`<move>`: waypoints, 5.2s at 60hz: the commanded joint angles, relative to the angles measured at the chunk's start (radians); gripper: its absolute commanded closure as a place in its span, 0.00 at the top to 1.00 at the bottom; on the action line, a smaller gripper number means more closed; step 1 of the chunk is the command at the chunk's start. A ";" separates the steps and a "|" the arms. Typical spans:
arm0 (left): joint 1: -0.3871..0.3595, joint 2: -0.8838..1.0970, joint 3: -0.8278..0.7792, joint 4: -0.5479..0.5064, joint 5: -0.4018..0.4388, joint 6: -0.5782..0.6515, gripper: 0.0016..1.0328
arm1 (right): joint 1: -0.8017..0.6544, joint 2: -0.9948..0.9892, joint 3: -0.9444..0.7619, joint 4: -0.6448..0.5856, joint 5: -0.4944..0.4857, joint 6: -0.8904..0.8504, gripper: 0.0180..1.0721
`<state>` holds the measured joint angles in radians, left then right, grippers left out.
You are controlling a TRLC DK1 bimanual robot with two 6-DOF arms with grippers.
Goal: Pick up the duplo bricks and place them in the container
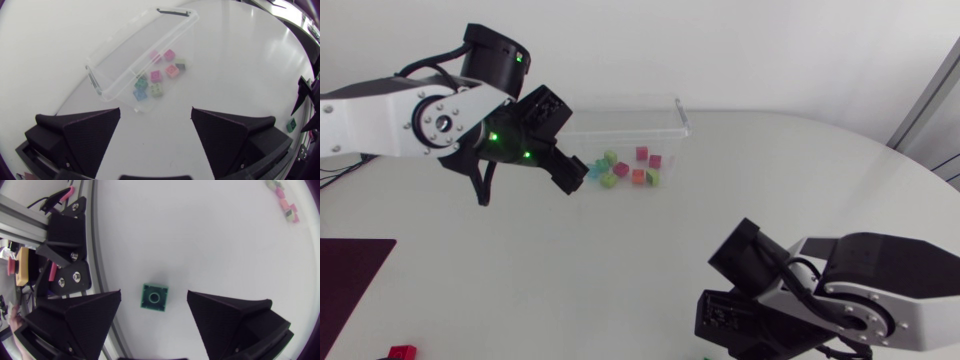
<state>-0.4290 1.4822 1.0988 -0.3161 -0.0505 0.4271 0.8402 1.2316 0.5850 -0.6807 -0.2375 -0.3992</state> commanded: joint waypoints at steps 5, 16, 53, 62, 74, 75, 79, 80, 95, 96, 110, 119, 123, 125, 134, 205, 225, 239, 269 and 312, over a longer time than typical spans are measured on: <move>-0.013 -0.103 -0.131 -0.006 0.006 -0.019 0.96 | 0.042 0.043 -0.054 0.018 0.009 0.043 0.94; -0.016 -0.207 -0.264 0.028 0.006 -0.042 0.96 | 0.068 0.112 -0.060 0.061 0.021 0.056 0.93; 0.176 -0.470 -0.462 0.150 -0.083 -0.051 0.96 | -0.055 0.025 0.015 0.056 0.073 0.023 0.30; 0.222 -0.553 -0.496 0.150 -0.083 -0.044 0.96 | -0.130 0.017 0.115 0.056 0.073 0.016 0.30; 0.257 -0.685 -0.570 0.173 -0.078 -0.076 0.96 | -0.234 0.081 0.299 0.115 0.070 0.033 0.30; 0.257 -0.698 -0.577 0.178 -0.077 -0.080 0.96 | -0.240 0.088 0.311 0.122 0.070 0.036 0.30; 0.257 -0.746 -0.600 0.189 -0.074 -0.116 0.96 | -0.260 0.121 0.363 0.144 0.070 0.048 0.30; 0.257 -0.754 -0.602 0.189 -0.074 -0.122 0.96 | -0.263 0.129 0.372 0.152 0.070 0.051 0.30; 0.299 -0.767 -0.631 0.210 -0.134 -0.168 0.96 | -0.316 0.264 0.498 0.342 0.136 0.105 0.30; 0.299 -0.784 -0.642 0.210 -0.134 -0.166 0.96 | -0.320 0.282 0.513 0.362 0.144 0.108 0.30; 0.323 -0.896 -0.714 0.244 -0.130 -0.140 0.96 | -0.357 0.421 0.656 0.530 0.199 0.181 0.30; 0.323 -0.956 -0.763 0.284 -0.130 -0.156 0.96 | -0.383 0.486 0.740 0.581 0.211 0.209 0.30; 0.325 -0.991 -0.787 0.301 -0.130 -0.169 0.96 | -0.392 0.528 0.777 0.607 0.222 0.217 0.30; 0.322 -1.005 -0.800 0.310 -0.129 -0.172 0.96 | -0.397 0.546 0.796 0.618 0.225 0.223 0.30; 0.326 -1.027 -0.826 0.354 -0.126 -0.169 0.96 | -0.400 0.640 0.869 0.650 0.250 0.237 0.31; 0.384 -1.490 -1.019 0.324 -0.072 -0.186 0.96 | -0.469 0.063 0.323 0.354 0.270 0.221 0.95; 0.409 -1.498 -1.034 0.339 -0.072 -0.229 0.96 | -0.480 0.069 0.239 -0.016 0.264 0.138 0.95; 0.412 -1.498 -1.051 0.344 -0.077 -0.254 0.96 | -0.424 0.151 0.239 -0.230 0.317 0.135 0.95; 0.414 -1.498 -1.103 0.402 -0.086 -0.277 0.96 | -0.326 0.339 0.091 -0.329 0.340 0.186 0.95; 0.414 -1.498 -1.094 0.396 -0.109 -0.271 0.96 | -0.233 0.348 0.009 -0.468 0.363 0.122 0.89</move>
<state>-0.0216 -0.0032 0.0147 0.0734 -0.1520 0.1757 0.5949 1.5833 0.6003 -1.1145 0.1177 -0.2588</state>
